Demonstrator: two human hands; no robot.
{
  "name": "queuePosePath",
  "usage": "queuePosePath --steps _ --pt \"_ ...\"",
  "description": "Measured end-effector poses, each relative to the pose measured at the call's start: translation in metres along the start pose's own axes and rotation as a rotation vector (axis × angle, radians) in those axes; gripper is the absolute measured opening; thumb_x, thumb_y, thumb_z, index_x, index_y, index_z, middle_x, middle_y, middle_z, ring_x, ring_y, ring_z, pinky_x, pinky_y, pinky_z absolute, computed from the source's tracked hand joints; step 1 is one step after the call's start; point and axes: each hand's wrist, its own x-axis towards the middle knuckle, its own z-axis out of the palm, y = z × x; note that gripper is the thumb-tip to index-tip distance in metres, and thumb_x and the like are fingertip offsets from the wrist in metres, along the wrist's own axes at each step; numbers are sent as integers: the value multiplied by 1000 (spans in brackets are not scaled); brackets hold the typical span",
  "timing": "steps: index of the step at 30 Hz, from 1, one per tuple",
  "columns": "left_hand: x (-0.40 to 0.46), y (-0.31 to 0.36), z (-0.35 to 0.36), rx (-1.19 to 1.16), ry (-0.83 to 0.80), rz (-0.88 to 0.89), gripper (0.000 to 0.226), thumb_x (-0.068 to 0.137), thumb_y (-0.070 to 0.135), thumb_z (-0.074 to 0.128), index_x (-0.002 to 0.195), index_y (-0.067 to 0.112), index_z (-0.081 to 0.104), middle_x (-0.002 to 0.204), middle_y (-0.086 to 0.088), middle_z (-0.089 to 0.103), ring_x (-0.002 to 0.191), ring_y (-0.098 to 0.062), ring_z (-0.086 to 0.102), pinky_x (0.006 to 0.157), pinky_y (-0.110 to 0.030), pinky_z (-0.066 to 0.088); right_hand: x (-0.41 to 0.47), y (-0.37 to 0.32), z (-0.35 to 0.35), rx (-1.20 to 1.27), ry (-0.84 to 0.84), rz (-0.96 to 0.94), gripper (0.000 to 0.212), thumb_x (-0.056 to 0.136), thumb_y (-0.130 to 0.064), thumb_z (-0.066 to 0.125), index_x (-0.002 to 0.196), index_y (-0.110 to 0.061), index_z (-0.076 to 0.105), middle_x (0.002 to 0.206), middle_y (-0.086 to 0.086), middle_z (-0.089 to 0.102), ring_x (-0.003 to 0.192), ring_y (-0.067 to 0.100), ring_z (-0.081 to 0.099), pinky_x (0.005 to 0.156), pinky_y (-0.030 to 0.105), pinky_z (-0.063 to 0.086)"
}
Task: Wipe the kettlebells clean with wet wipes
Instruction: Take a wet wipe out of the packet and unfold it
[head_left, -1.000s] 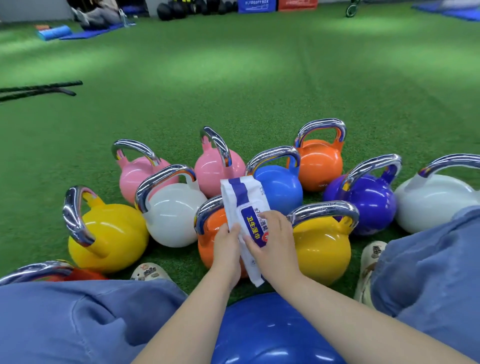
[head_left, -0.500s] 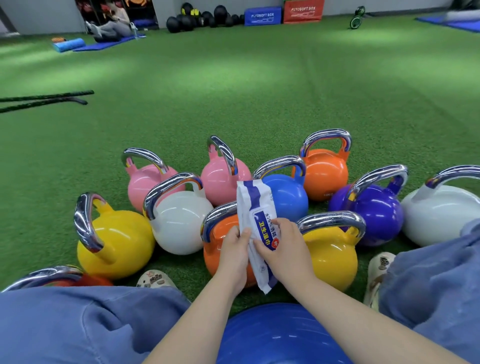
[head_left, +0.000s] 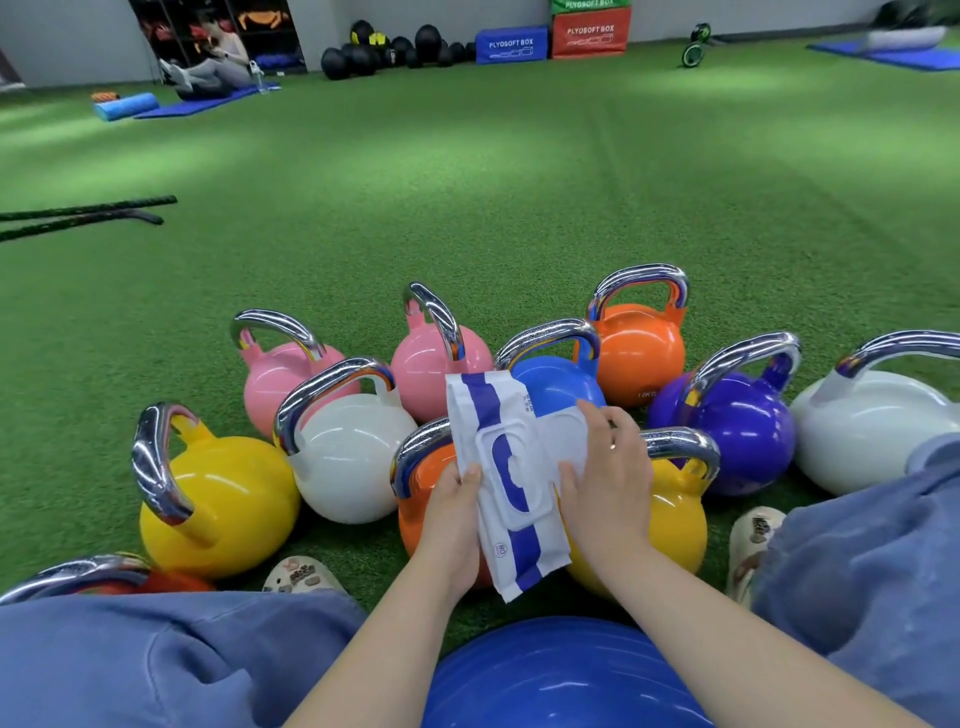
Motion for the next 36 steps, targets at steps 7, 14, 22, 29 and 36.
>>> queuePosePath --steps 7,14,22,29,36 --pt "0 1 2 -10 17 -26 28 100 17 37 120 7 54 112 -19 66 102 -35 63 90 -48 50 -7 -1 1 -2 -40 -320 21 60 -13 82 71 -28 73 85 5 61 69 26 59 61 34 46" --pt "-5 -3 10 46 -6 23 17 100 16 38 104 15 55 104 -13 66 92 -25 65 75 -36 51 -9 -17 2 198 -309 76 17 91 -25 59 102 -21 72 89 -2 51 75 13 52 66 26 41" --pt "-7 -7 8 106 -15 118 39 81 14 70 118 13 57 107 -8 70 98 -24 67 85 -39 53 -4 -22 2 226 -481 116 18 95 -31 52 105 -24 65 94 -8 45 81 9 53 71 25 45" --pt "-8 -3 7 197 61 171 39 79 -10 56 106 17 60 97 -5 71 89 -19 68 75 -29 56 -6 -21 -1 105 -529 -20 27 97 -33 44 118 -35 61 95 -7 49 95 14 56 75 26 44" --pt "-8 -3 6 293 71 89 47 74 -2 65 115 17 53 106 -8 66 95 -23 64 87 -42 53 -6 -20 -1 -49 -587 -166 24 99 -25 36 111 -19 56 108 2 51 93 22 56 71 31 42"
